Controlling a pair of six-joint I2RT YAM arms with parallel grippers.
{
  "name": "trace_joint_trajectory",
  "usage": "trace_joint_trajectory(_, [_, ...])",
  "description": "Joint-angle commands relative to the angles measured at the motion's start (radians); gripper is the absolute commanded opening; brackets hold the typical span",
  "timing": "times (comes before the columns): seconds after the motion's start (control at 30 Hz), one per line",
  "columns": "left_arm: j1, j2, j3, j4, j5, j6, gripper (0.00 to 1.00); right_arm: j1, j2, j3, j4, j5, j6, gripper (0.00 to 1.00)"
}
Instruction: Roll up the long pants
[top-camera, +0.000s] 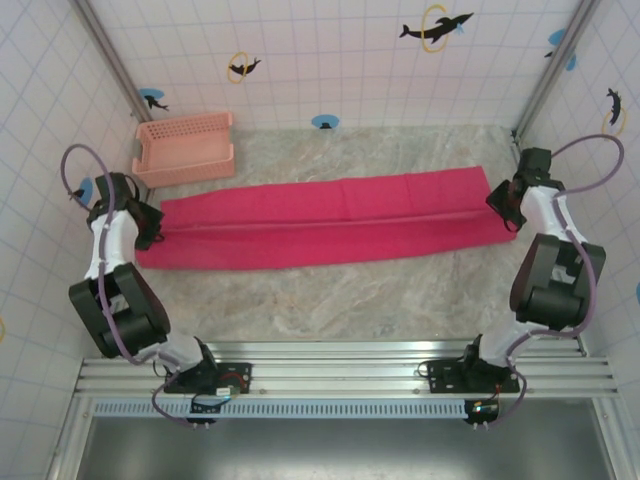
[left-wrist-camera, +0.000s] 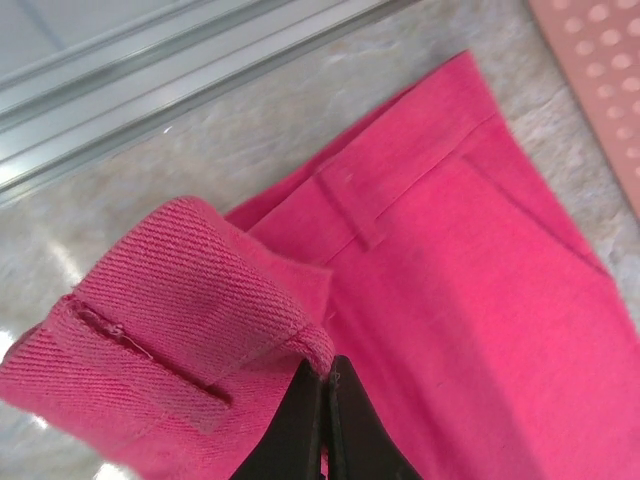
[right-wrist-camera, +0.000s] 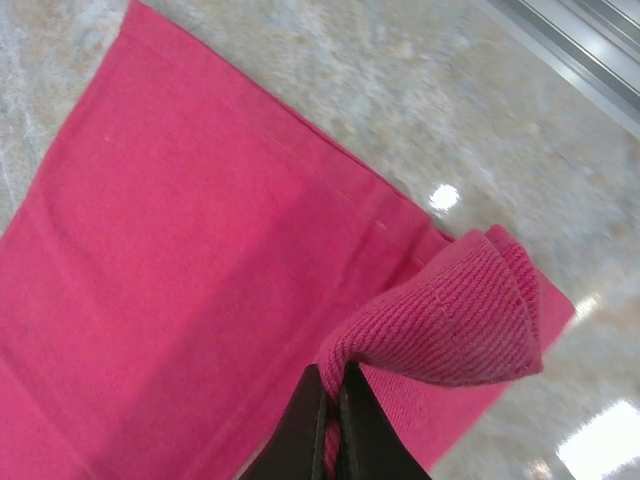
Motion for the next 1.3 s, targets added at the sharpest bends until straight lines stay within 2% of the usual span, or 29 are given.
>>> trace_joint_trajectory(0.0, [-0.001,0.062,0.111,0.083,-0.141,-0.033,0.0,-0.002,0.066,0.114,0.101,0.074,-0.032,0.0])
trace_joint_trajectory(0.33, [-0.048,0.248,0.305,0.111,-0.141,-0.034,0.0,0.027,0.31,0.432,0.042,0.043,-0.063,0.0])
trace_joint_trajectory(0.43, [-0.062,0.304,0.305,0.194,-0.096,-0.048,0.0,0.042,0.402,0.548,-0.003,0.04,-0.072,0.0])
trace_joint_trajectory(0.47, [-0.066,0.322,0.301,0.219,-0.092,-0.059,0.0,0.045,0.433,0.581,-0.013,0.031,-0.072,0.03])
trace_joint_trajectory(0.5, [-0.07,0.339,0.299,0.252,-0.082,-0.061,0.01,0.05,0.464,0.617,-0.023,0.036,-0.073,0.14])
trace_joint_trajectory(0.53, [-0.074,0.354,0.3,0.282,-0.073,-0.055,0.07,0.049,0.487,0.643,-0.029,0.042,-0.076,0.17])
trace_joint_trajectory(0.57, [-0.077,0.373,0.311,0.3,-0.07,-0.049,0.23,0.049,0.52,0.671,-0.034,0.038,-0.074,0.29])
trace_joint_trajectory(0.63, [-0.089,0.408,0.334,0.333,-0.078,-0.03,0.66,0.049,0.565,0.714,-0.028,0.028,-0.069,0.68])
trace_joint_trajectory(0.67, [-0.095,0.428,0.349,0.346,-0.078,-0.019,0.73,0.05,0.58,0.733,-0.022,0.033,-0.071,0.81])
trace_joint_trajectory(0.73, [-0.101,0.46,0.385,0.357,-0.087,0.001,0.86,0.052,0.589,0.745,-0.001,0.041,-0.083,1.0])
trace_joint_trajectory(0.77, [-0.101,0.473,0.402,0.357,-0.093,0.007,0.97,0.05,0.587,0.743,0.007,0.04,-0.093,0.99])
trace_joint_trajectory(0.97, [-0.1,0.442,0.383,0.357,-0.078,0.048,0.98,0.045,0.505,0.586,0.021,-0.018,-0.186,0.99])
trace_joint_trajectory(1.07, [-0.1,0.358,0.264,0.365,-0.073,0.05,0.98,0.034,0.488,0.49,0.015,-0.052,-0.21,0.99])
trace_joint_trajectory(1.27, [-0.1,0.211,0.031,0.368,-0.016,0.066,0.97,0.031,0.525,0.419,-0.016,-0.047,-0.259,1.0])
